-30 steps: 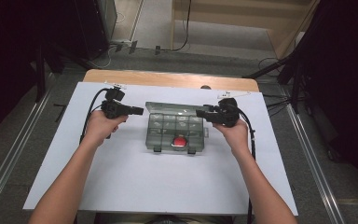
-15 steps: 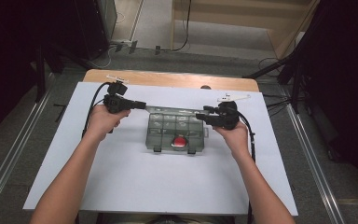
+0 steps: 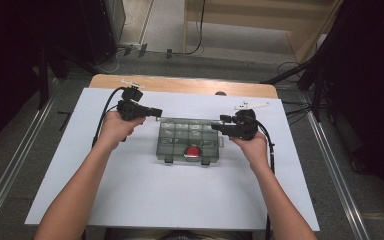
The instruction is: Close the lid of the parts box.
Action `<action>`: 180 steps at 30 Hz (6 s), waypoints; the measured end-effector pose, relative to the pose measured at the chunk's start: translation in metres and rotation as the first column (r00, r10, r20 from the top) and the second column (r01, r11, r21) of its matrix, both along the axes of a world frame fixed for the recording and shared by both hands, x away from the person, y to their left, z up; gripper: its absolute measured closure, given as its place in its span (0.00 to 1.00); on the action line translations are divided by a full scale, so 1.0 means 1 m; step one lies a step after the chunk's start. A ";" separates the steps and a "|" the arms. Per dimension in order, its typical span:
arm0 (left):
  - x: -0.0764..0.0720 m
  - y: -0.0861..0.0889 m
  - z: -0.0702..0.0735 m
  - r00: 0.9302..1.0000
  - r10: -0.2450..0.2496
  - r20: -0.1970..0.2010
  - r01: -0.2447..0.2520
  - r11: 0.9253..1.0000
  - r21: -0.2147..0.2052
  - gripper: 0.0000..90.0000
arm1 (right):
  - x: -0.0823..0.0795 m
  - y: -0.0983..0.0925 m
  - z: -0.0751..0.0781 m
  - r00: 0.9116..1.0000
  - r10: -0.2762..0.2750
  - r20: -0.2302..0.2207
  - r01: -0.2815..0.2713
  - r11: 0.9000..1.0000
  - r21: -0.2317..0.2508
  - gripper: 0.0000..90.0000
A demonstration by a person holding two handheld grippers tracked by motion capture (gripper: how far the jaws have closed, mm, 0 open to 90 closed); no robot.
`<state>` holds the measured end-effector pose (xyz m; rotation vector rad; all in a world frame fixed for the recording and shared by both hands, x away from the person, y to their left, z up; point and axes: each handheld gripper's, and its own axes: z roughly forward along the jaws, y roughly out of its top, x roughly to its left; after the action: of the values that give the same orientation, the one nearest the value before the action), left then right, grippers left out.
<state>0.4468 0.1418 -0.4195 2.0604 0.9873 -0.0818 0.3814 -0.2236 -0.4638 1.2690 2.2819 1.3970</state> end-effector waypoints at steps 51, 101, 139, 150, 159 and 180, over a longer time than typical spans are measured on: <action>-0.015 -0.003 0.005 0.999 -0.043 0.009 0.043 0.999 -0.017 0.99 | -0.006 -0.036 0.024 0.982 -0.028 -0.189 0.039 0.998 0.056 1.00; -0.053 0.003 0.002 0.998 -0.055 0.038 0.055 0.998 0.000 0.99 | -0.036 0.002 0.040 0.972 0.101 -0.214 -0.099 0.995 0.018 1.00; -0.072 0.002 -0.019 0.995 -0.077 0.070 0.074 0.997 0.037 0.99 | -0.042 0.012 0.014 0.968 0.099 -0.232 -0.107 0.994 -0.023 1.00; -0.070 -0.001 -0.028 0.994 -0.090 0.063 0.086 0.995 0.056 0.99 | -0.038 0.014 0.005 0.966 0.088 -0.243 -0.104 0.993 -0.051 1.00; -0.068 -0.001 -0.035 0.994 -0.095 0.057 0.091 0.994 0.064 0.99 | -0.036 0.016 -0.001 0.963 0.089 -0.255 -0.106 0.993 -0.053 1.00; -0.066 -0.011 -0.045 0.991 -0.129 0.040 0.125 0.989 0.082 0.99 | -0.035 0.015 -0.014 0.956 0.089 -0.280 -0.104 0.994 -0.039 1.00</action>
<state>0.3803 0.1304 -0.4650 2.1872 0.8433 -0.0630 0.3461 -0.2086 -0.4777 1.4348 2.5780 1.2441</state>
